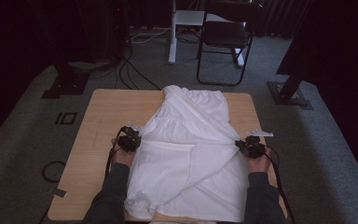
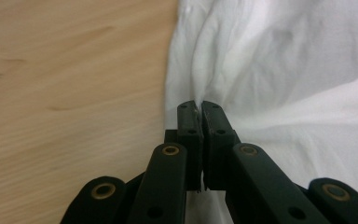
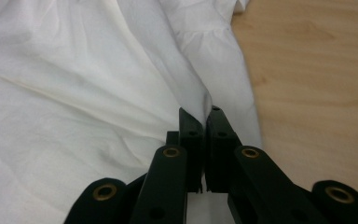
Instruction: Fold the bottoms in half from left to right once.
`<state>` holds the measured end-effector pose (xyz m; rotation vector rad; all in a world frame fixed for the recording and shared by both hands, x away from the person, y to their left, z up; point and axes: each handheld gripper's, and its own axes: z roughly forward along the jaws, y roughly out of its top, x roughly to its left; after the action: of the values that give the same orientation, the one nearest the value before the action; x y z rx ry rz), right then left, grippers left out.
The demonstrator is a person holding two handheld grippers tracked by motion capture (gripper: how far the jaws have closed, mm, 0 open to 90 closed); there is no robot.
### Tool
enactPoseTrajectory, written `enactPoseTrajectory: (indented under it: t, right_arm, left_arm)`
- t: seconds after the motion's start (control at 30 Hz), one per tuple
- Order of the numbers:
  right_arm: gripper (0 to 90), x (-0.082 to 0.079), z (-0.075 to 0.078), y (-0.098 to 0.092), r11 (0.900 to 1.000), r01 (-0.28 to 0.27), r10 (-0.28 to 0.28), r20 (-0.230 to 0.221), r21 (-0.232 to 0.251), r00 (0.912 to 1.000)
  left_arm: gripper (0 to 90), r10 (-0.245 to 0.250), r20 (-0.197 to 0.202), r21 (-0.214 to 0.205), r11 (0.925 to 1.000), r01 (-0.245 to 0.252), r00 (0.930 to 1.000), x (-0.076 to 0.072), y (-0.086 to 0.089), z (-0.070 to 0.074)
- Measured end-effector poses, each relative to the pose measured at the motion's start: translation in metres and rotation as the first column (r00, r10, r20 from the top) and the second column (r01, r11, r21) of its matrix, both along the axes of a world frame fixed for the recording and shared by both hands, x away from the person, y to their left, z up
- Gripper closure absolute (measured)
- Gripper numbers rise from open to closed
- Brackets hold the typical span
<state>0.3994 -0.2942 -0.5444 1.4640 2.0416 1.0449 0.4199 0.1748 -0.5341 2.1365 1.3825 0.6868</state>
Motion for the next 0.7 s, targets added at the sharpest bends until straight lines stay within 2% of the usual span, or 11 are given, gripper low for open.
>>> enactPoseTrajectory:
  t: [0.07,0.17,0.3,0.37,0.4,0.43,0.47,0.57,0.6,0.67,0.7]
  right_arm:
    - [87.4,0.009,0.003,0.007,0.9998,-0.016,0.016,0.005,-0.011,0.9999]
    - [87.3,0.012,0.006,0.015,0.9992,-0.034,0.034,0.015,-0.022,0.9993]
    - [87.4,0.009,0.010,0.017,0.9991,-0.017,0.019,0.033,-0.038,0.9993]
    - [87.2,0.002,0.014,0.008,0.9998,0.017,-0.017,0.058,-0.009,0.9982]
    - [87.2,0.002,0.014,0.008,0.9998,0.017,-0.017,0.058,-0.009,0.9982]
    - [86.9,-0.001,0.016,-0.001,0.9983,0.055,-0.056,0.064,0.016,0.9963]
    - [86.2,0.000,0.014,-0.004,0.9976,0.067,-0.068,0.044,0.014,0.9967]
    - [71.1,0.004,0.003,-0.009,0.9951,0.098,-0.098,-0.027,-0.014,0.9948]
    - [71.1,0.004,0.003,-0.009,0.9951,0.098,-0.098,-0.027,-0.014,0.9948]
    - [59.0,0.000,0.003,-0.010,0.9931,0.117,-0.117,-0.015,-0.003,0.9930]
    - [53.8,-0.005,0.008,-0.008,0.9936,0.113,-0.113,0.016,0.000,0.9935]
  left_arm:
    - [88.4,0.052,0.022,-0.025,0.9984,-0.051,0.9984,0.004,0.009,0.006]
    - [88.3,0.072,0.028,-0.038,0.9968,-0.071,0.9970,0.003,0.014,0.009]
    - [86.2,0.014,0.052,-0.028,0.9995,-0.012,0.9986,-0.006,0.009,0.015]
    - [78.8,-0.058,0.075,-0.044,0.9971,0.062,0.9955,-0.015,0.005,0.020]
    - [76.1,-0.058,0.075,-0.044,0.9971,0.062,0.9955,-0.015,0.005,0.020]
    - [70.2,-0.087,0.078,-0.041,0.9951,0.090,0.9932,-0.020,0.002,0.021]
    - [66.7,-0.087,0.078,-0.041,0.9951,0.090,0.9932,-0.020,0.002,0.021]
    - [59.7,-0.111,0.074,-0.034,0.9929,0.114,0.9910,-0.026,0.001,0.022]
    - [58.4,-0.111,0.074,-0.034,0.9929,0.114,0.9910,-0.026,0.001,0.022]
    - [57.3,-0.109,0.075,-0.035,0.9931,0.112,0.9912,-0.028,0.001,0.021]
    - [55.2,-0.113,0.073,-0.036,0.9926,0.116,0.9909,-0.029,0.001,0.022]
